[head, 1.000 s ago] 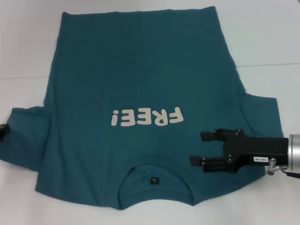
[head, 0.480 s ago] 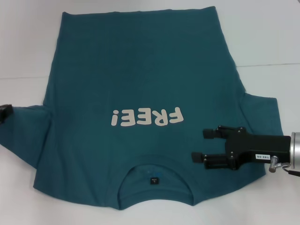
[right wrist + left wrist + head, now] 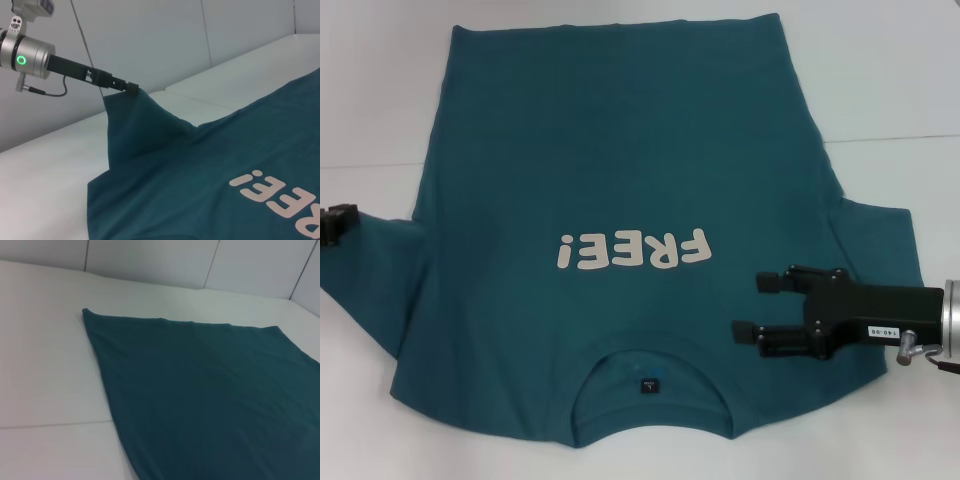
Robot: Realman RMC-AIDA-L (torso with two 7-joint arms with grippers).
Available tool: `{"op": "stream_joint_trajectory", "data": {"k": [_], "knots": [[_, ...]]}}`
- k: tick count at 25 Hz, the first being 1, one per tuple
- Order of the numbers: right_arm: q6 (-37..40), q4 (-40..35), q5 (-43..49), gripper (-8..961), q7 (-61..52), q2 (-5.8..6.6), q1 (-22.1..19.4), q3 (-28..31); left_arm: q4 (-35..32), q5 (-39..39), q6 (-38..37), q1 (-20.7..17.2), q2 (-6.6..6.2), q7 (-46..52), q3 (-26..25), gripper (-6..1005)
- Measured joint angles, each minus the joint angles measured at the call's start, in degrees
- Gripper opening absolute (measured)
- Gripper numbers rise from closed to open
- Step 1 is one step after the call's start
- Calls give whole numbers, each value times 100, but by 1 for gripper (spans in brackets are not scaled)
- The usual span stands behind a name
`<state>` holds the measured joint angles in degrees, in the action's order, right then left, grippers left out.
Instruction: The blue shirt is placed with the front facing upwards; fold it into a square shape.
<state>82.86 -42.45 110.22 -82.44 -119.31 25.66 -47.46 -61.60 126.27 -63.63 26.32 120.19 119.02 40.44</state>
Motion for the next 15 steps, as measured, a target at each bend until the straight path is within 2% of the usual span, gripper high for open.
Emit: {"op": "stream_joint_trajectory", "data": {"k": [15], "knots": [[-11, 0, 0, 932, 0, -4, 19, 0, -466, 148, -275, 73, -26, 292, 7, 33]]}}
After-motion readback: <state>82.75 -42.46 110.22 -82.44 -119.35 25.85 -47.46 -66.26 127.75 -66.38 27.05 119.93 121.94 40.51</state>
